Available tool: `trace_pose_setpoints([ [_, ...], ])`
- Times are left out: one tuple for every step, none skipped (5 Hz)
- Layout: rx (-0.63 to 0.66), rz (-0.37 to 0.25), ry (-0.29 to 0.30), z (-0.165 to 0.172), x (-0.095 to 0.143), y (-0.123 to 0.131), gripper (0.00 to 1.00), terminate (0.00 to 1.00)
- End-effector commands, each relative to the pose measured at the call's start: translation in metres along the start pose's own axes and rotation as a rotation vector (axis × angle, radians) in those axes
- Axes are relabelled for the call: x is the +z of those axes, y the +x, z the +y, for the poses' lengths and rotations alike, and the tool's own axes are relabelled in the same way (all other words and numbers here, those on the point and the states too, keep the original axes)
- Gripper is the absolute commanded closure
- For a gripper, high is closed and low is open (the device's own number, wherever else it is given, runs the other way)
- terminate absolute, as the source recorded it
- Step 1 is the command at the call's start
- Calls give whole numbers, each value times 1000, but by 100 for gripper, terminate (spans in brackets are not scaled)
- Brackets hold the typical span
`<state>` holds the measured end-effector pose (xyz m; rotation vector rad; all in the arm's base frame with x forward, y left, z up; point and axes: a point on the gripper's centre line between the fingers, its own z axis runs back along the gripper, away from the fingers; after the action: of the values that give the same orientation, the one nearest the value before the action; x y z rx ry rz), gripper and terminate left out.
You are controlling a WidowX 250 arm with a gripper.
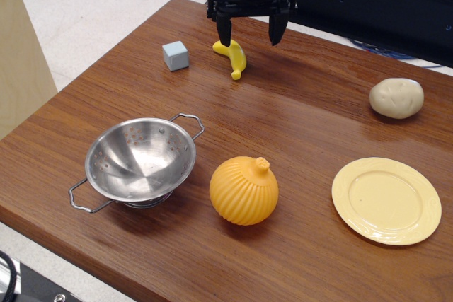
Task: Put banana in colander
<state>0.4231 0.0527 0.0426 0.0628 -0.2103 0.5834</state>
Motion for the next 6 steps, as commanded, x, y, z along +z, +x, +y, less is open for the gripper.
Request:
trace_pose_setpoints([
  [5,-49,57,-1,-11,1,0,0],
  [10,-33,54,-2,-15,-4,0,0],
  [16,-30,58,-2,-15,-7,100,0],
  [24,-22,37,-3,-8,-5,100,0],
  [9,-8,6,0,-3,-7,100,0],
  [-18,18,-49,7,15,-10,100,0],
])
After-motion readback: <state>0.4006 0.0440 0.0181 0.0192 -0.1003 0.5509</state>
